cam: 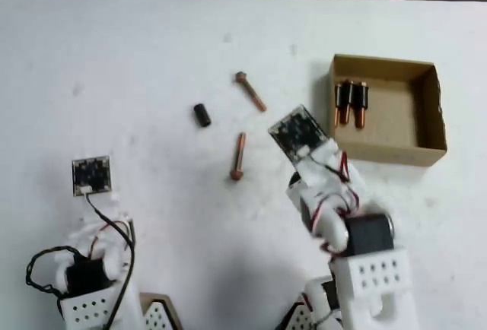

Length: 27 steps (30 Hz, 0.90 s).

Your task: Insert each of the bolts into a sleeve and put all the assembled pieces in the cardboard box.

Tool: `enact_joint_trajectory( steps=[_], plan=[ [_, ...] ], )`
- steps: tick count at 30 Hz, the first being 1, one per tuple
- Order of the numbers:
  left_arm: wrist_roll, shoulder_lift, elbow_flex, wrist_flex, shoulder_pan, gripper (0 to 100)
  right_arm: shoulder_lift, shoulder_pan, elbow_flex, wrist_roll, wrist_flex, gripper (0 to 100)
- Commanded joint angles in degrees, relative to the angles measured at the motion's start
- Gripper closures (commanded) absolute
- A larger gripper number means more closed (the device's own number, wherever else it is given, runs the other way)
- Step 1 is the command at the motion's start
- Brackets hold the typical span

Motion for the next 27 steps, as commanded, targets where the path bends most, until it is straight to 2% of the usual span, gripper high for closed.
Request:
enact_joint_trajectory(
  steps=[1, 10, 16, 22, 27],
  plan=[
    [-0.53, -0.75, -0.09, 0.26, -0.04, 98, -6.46, 0.48, 1.41, -1.14, 0.22, 98.1],
    [-0.53, -0.75, -0.09, -0.7, -0.04, 98, -17.01, 0.48, 8.88, -1.32, -0.4, 98.2],
    [-0.62, -0.75, -0.09, -3.69, 0.04, 98, -22.37, 0.04, 14.68, -7.56, -4.26, 98.2],
    [-11.43, -0.75, -0.09, -4.4, 0.04, 98, -24.84, 0.48, 18.02, -7.65, -4.97, 98.2],
    [-9.93, -0.75, -0.09, -6.86, 0.04, 98, -28.18, 0.48, 20.66, -7.74, -4.97, 98.2]
  ],
)
